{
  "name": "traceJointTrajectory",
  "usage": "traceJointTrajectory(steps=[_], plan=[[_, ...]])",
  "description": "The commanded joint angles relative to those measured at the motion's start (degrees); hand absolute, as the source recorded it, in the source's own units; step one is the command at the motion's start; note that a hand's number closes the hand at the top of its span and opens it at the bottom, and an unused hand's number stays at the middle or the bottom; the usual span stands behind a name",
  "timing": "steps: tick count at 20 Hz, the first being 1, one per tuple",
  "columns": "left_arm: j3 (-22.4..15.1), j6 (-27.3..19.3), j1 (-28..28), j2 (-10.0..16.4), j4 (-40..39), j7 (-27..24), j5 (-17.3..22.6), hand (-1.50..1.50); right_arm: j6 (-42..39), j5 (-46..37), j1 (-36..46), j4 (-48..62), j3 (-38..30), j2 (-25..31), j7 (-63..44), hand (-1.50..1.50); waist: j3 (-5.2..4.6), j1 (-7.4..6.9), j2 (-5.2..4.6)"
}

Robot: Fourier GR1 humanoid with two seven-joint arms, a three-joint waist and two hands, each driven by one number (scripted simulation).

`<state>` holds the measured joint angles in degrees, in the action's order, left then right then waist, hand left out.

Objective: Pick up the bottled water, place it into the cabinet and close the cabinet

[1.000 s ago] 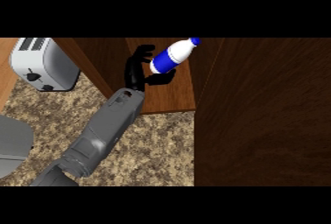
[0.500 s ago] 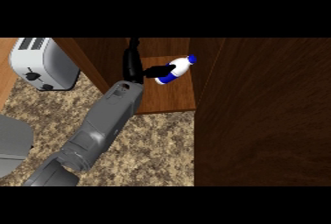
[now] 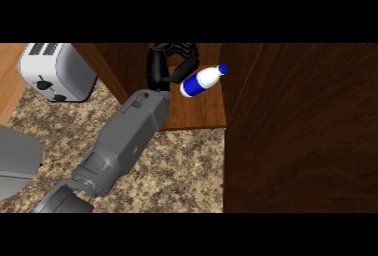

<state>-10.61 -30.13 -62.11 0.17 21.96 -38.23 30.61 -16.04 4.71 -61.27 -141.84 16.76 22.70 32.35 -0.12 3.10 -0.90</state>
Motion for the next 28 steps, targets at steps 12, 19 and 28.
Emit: traceJointTrajectory(steps=[12, 19, 28], plan=[[-16.83, 12.59, 17.06, -0.17, 24.44, 4.67, 13.41, -1.5, 1.35, -2.82, -4.05, -8.15, 4.22, 0.06, -2.24, -1.5, 0.0, -1.85, 1.66], [-27.11, 11.96, 32.45, -0.17, 39.98, 5.18, 13.94, -1.5, 4.87, -6.2, -5.28, -11.28, 8.1, -0.56, -5.11, -1.5, -0.02, -3.53, 1.74], [-30.42, 9.6, 56.55, 13.62, 60.61, 0.72, 11.72, -1.5, 7.64, -8.55, -2.77, -8.39, 9.07, -0.29, -3.92, -1.5, -0.02, -4.97, 1.43]])
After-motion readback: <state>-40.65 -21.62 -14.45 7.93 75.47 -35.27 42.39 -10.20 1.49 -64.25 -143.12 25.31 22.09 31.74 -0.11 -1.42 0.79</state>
